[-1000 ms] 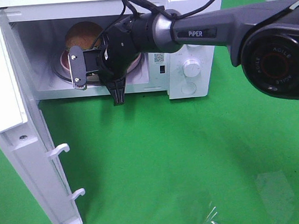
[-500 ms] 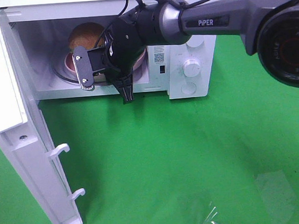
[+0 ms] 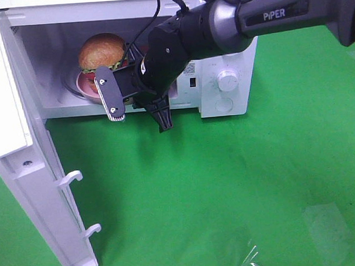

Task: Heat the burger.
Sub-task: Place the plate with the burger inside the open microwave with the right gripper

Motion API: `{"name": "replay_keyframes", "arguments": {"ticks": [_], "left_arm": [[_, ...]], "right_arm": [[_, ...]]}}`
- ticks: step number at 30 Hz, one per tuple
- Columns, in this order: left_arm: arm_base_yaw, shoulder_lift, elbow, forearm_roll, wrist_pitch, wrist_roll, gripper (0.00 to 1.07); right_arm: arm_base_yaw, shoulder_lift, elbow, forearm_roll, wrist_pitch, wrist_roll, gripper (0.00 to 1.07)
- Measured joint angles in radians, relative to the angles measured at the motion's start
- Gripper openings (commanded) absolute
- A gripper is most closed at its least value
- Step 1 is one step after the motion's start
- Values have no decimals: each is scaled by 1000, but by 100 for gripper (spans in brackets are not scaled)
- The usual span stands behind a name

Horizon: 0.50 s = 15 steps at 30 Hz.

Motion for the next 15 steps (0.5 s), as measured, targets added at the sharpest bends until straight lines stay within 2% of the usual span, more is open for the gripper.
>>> {"name": "replay_keyframes", "arguments": {"ticks": [15], "left_arm": [[0, 0, 0, 0, 0, 0, 100]], "right_arm": [[20, -115, 156, 13, -57, -22, 0]]}}
